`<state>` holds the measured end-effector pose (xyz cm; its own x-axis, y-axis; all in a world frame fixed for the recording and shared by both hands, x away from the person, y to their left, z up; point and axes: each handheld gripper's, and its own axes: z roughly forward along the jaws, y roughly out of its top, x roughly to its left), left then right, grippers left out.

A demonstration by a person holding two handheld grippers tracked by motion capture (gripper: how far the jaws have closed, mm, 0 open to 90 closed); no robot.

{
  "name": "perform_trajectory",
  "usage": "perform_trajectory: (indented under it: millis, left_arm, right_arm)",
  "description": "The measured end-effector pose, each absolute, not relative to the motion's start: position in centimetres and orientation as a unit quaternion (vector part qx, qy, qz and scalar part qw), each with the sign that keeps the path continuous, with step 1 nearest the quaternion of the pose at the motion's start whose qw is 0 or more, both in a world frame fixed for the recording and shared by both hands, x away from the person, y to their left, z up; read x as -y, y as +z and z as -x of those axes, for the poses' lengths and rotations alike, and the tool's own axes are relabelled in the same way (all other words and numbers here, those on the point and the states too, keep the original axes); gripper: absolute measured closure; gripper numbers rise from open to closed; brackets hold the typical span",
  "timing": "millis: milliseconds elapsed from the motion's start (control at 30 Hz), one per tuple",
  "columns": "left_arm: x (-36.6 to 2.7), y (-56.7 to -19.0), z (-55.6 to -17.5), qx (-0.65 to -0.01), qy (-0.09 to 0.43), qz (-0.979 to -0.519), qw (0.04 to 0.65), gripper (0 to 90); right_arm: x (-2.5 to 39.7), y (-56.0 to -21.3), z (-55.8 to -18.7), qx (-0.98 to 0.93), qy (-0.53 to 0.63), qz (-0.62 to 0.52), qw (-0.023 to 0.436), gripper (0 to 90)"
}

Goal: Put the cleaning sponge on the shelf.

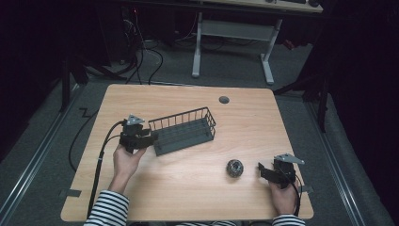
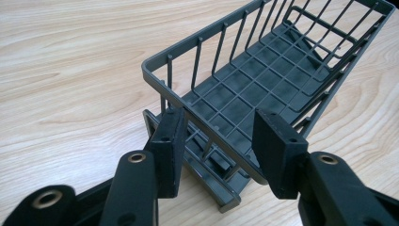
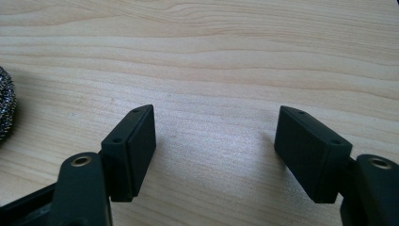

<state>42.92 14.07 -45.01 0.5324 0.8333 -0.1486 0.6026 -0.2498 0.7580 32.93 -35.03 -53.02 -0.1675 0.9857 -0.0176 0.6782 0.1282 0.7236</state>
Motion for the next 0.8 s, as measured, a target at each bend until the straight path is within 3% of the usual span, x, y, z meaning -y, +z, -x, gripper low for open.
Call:
perform_trajectory:
  millis: [800]
  left_arm:
    - [-11.3, -45.2, -43.0, -0.454, 0.134, -0.781, 0.407, 52.7]
  right_arm:
    - [35.0, -53.0, -32.9, -0.705, 0.296, -0.590, 0.260, 30.0]
